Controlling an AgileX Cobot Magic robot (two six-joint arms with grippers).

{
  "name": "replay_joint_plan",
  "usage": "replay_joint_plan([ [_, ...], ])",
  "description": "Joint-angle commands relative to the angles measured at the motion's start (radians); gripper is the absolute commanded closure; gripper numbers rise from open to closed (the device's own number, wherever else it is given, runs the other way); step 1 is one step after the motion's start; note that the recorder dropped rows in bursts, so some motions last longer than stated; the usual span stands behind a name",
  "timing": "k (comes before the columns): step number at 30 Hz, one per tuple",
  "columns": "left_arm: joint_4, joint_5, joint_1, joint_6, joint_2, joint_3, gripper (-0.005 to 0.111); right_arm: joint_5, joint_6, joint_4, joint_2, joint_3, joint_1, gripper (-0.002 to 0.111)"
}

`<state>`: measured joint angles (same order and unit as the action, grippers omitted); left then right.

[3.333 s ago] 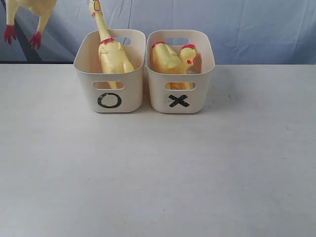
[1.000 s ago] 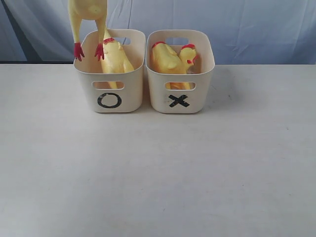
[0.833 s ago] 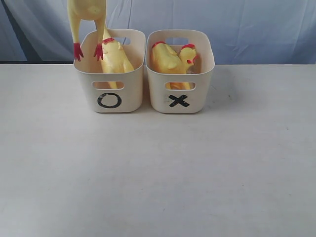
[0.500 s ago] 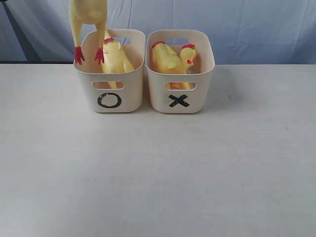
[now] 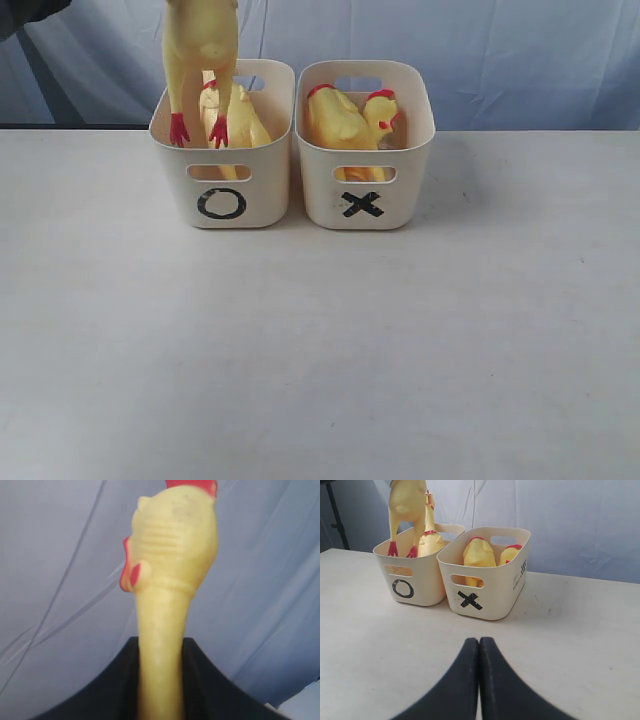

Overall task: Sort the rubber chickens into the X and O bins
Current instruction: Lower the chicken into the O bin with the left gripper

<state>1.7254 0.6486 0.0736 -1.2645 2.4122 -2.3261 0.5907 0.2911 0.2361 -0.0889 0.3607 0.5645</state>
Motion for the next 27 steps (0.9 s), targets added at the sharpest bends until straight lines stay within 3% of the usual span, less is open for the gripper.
replay_joint_plan([
  [1, 0.019, 0.028, 0.008, -0.002, 0.009, -0.007, 0.107, -0.005, -0.002, 0.002, 0.004, -0.002, -0.006, 0.109],
  [9, -0.079, 0.061, 0.008, 0.013, 0.009, -0.007, 0.107, -0.005, -0.002, 0.002, 0.004, -0.002, -0.006, 0.109],
  [27, -0.332, 0.137, 0.008, 0.287, 0.024, 0.027, 0.107, -0.004, -0.002, 0.002, 0.004, -0.002, -0.006, 0.109],
])
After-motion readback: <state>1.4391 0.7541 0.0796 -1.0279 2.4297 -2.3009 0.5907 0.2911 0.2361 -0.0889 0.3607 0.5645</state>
